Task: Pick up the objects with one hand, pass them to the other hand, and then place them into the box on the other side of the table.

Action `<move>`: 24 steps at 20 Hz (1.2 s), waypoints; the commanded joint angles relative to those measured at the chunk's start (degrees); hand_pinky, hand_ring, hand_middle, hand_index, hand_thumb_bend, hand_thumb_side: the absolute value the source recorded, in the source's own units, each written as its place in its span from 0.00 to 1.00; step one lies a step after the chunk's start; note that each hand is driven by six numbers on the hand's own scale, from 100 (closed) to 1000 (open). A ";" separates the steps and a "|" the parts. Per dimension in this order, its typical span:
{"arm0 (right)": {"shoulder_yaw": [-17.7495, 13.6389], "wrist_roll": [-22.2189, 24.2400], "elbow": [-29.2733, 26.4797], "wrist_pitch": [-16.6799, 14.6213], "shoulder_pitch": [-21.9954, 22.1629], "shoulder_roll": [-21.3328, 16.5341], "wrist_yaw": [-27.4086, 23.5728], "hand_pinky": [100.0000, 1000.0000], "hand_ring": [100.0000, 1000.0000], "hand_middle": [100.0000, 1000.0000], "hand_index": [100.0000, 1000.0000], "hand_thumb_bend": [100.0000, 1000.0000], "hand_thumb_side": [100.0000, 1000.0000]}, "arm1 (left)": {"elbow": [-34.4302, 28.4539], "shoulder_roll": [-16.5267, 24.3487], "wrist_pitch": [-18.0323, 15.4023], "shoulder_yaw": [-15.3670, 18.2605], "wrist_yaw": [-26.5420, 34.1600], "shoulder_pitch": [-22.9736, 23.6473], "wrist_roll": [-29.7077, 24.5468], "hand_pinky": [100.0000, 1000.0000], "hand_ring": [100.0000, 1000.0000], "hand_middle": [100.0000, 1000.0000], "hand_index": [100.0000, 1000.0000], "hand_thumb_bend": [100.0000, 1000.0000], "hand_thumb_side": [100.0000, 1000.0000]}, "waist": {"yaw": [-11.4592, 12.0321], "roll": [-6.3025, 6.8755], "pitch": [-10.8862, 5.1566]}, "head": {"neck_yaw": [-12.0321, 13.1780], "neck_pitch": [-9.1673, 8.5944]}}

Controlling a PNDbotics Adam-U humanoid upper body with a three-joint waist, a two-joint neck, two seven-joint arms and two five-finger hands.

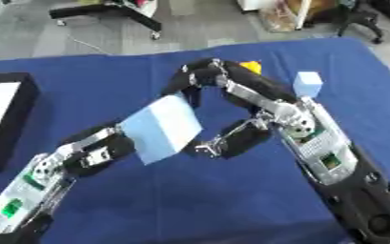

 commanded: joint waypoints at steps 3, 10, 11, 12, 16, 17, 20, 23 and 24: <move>-0.41 0.46 -1.31 0.11 -0.75 -0.65 -0.83 0.02 0.20 0.35 0.28 0.21 0.00 | -0.49 0.69 0.12 -0.25 0.57 -1.36 -0.78 0.85 1.00 0.94 0.90 0.47 0.73 | 0.10 -0.01 -0.99 | -0.12 -0.13; -0.13 0.85 -1.20 0.29 -0.66 -0.67 -1.58 0.00 0.20 0.35 0.27 0.22 0.00 | -0.56 -0.14 0.55 -1.30 1.70 -3.21 -0.56 0.85 1.00 0.94 0.90 0.47 0.72 | 0.14 -0.10 -0.97 | -0.15 -0.13; -0.12 0.88 -1.19 0.31 -0.65 -0.68 -1.61 0.00 0.20 0.35 0.27 0.22 0.00 | -0.65 -0.21 0.66 -1.47 1.87 -3.48 -0.56 0.85 1.00 0.94 0.90 0.47 0.72 | 0.13 -0.11 -0.97 | -0.16 -0.13; -0.11 0.89 -1.20 0.33 -0.65 -0.70 -1.62 0.00 0.20 0.35 0.27 0.23 0.00 | -0.76 -0.28 0.77 -1.66 1.99 -3.76 -0.59 0.85 1.00 0.94 0.90 0.47 0.72 | 0.11 -0.13 -0.97 | -0.15 -0.13; -0.05 0.84 -1.23 0.44 -0.60 -0.70 -1.68 0.00 0.20 0.35 0.27 0.23 0.00 | -1.02 -0.61 1.11 -1.98 2.48 -4.53 -0.38 0.87 1.00 0.94 0.90 0.48 0.71 | 0.08 -0.16 -0.96 | -0.20 -0.13; 0.00 0.83 -1.19 0.45 -0.59 -0.68 -1.72 0.00 0.20 0.35 0.27 0.23 0.00 | -1.09 -0.70 1.19 -2.04 2.64 -4.64 -0.27 0.87 1.00 0.94 0.90 0.48 0.71 | 0.08 -0.16 -0.96 | -0.21 -0.13; 0.08 0.85 -1.09 0.45 -0.58 -0.63 -1.72 0.00 0.19 0.35 0.27 0.23 0.00 | -1.16 -0.96 1.43 -2.29 2.99 -4.79 0.17 0.89 1.00 0.93 0.89 0.48 0.71 | 0.10 -0.15 -0.95 | -0.25 -0.13; 0.13 0.92 -0.98 0.48 -0.54 -0.64 -1.63 0.00 0.19 0.35 0.27 0.23 0.00 | -1.03 -1.16 1.66 -2.64 3.61 -4.84 0.56 0.91 1.00 0.92 0.89 0.48 0.69 | 0.11 -0.17 -0.95 | -0.31 -0.13; 0.15 0.97 -0.96 0.49 -0.51 -0.64 -1.56 0.00 0.19 0.35 0.27 0.23 0.00 | -1.00 -1.18 1.76 -2.81 3.80 -4.88 0.60 0.92 1.00 0.91 0.89 0.47 0.67 | 0.11 -0.17 -0.95 | -0.31 -0.13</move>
